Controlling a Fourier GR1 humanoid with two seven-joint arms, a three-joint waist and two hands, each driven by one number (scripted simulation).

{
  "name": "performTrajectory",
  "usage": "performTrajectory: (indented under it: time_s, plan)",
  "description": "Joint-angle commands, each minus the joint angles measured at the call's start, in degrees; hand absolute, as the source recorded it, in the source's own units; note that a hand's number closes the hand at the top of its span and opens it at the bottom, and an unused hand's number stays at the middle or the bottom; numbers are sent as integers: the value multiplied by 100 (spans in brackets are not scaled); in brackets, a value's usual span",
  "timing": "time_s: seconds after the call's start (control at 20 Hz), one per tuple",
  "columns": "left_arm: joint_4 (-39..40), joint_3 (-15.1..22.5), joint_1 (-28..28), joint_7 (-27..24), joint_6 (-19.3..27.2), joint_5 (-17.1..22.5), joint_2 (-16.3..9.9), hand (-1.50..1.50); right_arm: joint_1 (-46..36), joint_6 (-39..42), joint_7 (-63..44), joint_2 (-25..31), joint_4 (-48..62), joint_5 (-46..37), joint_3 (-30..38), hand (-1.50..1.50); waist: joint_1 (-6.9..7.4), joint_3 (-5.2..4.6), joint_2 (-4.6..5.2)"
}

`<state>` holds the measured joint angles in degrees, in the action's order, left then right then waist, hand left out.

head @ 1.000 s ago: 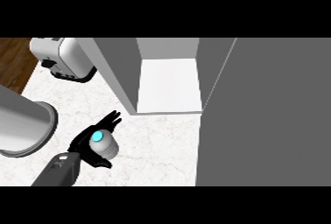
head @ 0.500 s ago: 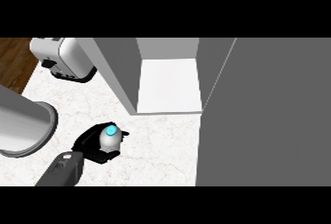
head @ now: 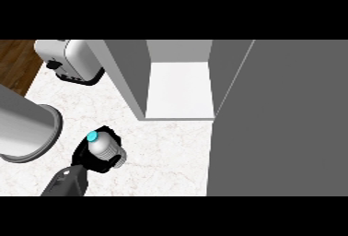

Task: Pick up the bottled water, place it into the cabinet and close the cabinet

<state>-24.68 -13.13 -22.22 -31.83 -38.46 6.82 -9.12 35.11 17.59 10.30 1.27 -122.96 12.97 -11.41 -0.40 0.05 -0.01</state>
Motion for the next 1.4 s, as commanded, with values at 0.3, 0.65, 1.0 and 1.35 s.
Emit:
performTrajectory:
  time_s: [0.3, 0.65, 1.0, 1.35]
  plan:
    - [91, -816, 404, -894, 162, 845, 5, 150, -20, -34, -184, 102, -74, 161, 102, -150, -11, -13, 17]
    - [-448, -843, 172, 97, 268, 1390, 44, 150, -71, -123, -302, 139, -170, 64, 44, -150, 16, -5, -3]
    - [-2534, -250, 1315, 1011, 703, 1613, 584, 150, -76, -16, -183, 202, -163, 286, 133, -150, 50, -1, -16]
    - [-4017, 427, 1332, 1894, 1713, 2019, 903, 150, 672, 131, 47, 208, -467, 105, -315, -150, -3, -2, -25]
